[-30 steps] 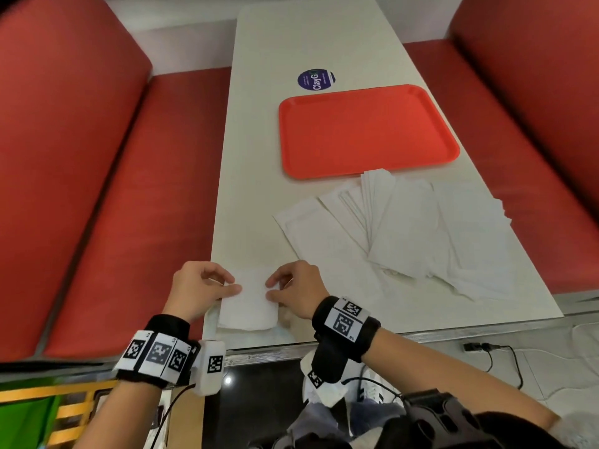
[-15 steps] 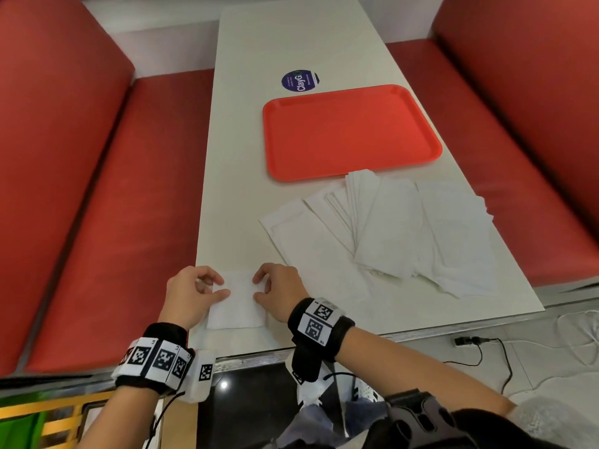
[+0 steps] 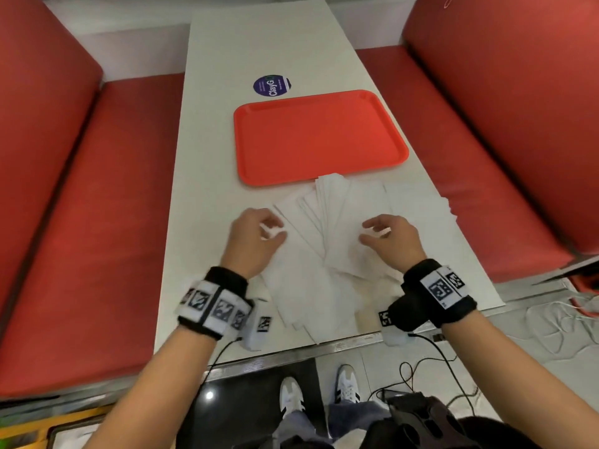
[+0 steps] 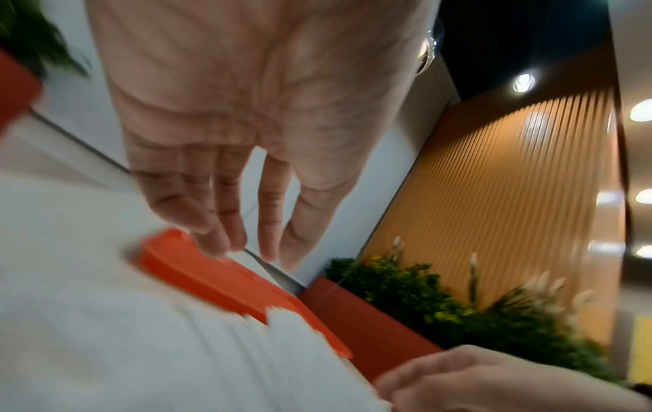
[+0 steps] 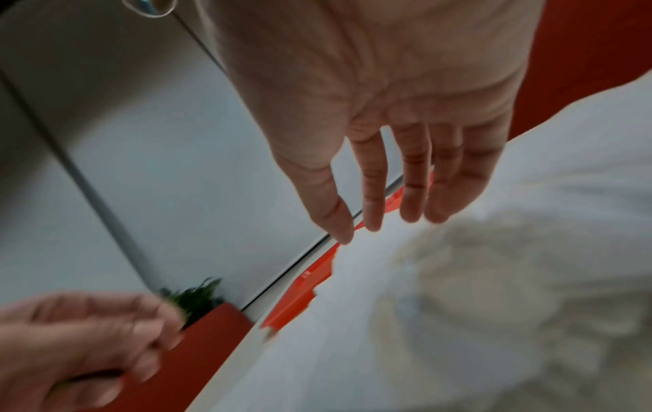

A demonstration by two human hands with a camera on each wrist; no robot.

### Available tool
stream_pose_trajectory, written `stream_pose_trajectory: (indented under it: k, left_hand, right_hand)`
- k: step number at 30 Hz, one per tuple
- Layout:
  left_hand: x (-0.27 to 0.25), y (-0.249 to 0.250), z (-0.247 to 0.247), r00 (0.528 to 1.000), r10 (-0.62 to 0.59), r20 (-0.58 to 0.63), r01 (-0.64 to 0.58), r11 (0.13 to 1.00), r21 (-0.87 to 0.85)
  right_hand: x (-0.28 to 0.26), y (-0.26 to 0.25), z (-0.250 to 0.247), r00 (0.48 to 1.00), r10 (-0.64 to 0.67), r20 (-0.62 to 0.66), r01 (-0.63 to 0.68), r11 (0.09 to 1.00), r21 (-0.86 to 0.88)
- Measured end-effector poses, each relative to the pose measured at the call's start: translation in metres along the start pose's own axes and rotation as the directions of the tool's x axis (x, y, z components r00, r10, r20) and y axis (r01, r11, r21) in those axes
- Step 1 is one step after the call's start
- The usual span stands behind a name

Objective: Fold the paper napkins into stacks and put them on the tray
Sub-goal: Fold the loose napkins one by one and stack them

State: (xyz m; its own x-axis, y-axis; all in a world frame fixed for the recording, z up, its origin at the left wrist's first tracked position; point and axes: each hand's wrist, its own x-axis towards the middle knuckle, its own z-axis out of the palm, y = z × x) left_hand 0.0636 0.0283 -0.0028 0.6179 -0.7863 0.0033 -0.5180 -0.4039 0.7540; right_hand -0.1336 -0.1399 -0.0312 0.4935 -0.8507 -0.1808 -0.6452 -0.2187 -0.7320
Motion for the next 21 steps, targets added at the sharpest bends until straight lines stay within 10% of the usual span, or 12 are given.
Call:
stream_pose_trajectory:
  k: [7,16,21]
  left_hand:
    - [0.040,0.049,0.106,0.975,-0.006,0.224,-0.005,0.999,0.048]
    - [0.056,0.050,0.131,0.958,-0.240,0.157,0.232,0.970,0.066]
    - [0.056,0.053,0.127,0.976,-0.171,0.135,0.175,0.984,-0.017]
  right_hand:
    - [0.006,0.028,-0.001,0.998,0.062,0.028,-0.064,0.996,0.060]
    - [0.004,0.040,-0.002,0.998,0.054,0.014,-0.055,0.989,0.135]
    - [0.004,0.041,-0.006,0.999,0.042,0.016,-0.044,0.985,0.167]
